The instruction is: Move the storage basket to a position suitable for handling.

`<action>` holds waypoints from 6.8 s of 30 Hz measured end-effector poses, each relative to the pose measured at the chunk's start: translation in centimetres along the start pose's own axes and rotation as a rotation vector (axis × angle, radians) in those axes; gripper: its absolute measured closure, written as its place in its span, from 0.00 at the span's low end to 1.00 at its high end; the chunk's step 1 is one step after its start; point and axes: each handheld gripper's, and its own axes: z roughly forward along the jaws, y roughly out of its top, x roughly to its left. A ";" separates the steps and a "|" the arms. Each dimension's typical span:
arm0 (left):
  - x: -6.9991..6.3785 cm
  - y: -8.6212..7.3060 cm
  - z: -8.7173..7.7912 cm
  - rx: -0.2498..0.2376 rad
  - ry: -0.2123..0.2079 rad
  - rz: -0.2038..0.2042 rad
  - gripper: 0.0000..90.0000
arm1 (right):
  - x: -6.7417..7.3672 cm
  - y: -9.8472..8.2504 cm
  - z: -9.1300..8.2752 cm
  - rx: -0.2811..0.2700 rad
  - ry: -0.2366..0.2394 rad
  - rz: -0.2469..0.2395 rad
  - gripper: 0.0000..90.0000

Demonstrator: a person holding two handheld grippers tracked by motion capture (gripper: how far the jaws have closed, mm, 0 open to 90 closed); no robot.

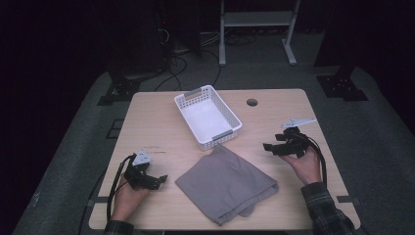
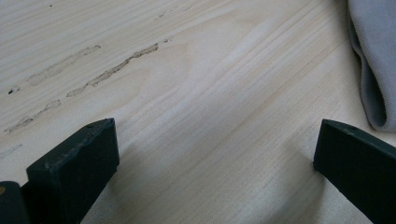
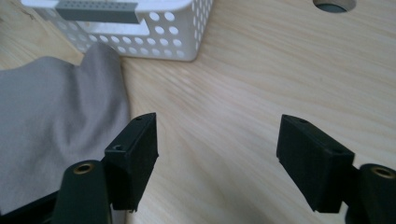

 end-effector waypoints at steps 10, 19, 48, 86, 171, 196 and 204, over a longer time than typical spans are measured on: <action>0.0 0.0 0.0 0.000 0.001 0.001 0.00 | 0.5 2.4 1.5 0.000 0.032 -0.005 0.39; 0.0 0.0 -0.1 0.003 0.001 0.002 0.00 | 0.7 4.4 2.7 -0.006 0.028 -0.016 0.44; 0.0 0.0 0.0 0.000 0.001 0.001 0.00 | 1.4 10.2 9.3 0.042 0.004 -0.017 0.68; 0.0 -0.1 0.0 0.000 0.001 0.001 0.00 | -1.9 10.6 8.9 0.053 -0.132 0.038 0.94; 0.0 0.0 0.0 -0.001 0.001 0.001 0.00 | 4.6 9.6 9.5 0.127 -0.014 -0.127 0.93; 0.0 0.0 0.0 -0.001 0.001 0.000 0.00 | 4.7 4.8 3.5 0.112 -0.018 -0.123 0.93; 0.0 0.0 0.0 0.000 0.001 -0.001 0.00 | 5.2 2.4 1.6 0.108 -0.051 -0.141 0.94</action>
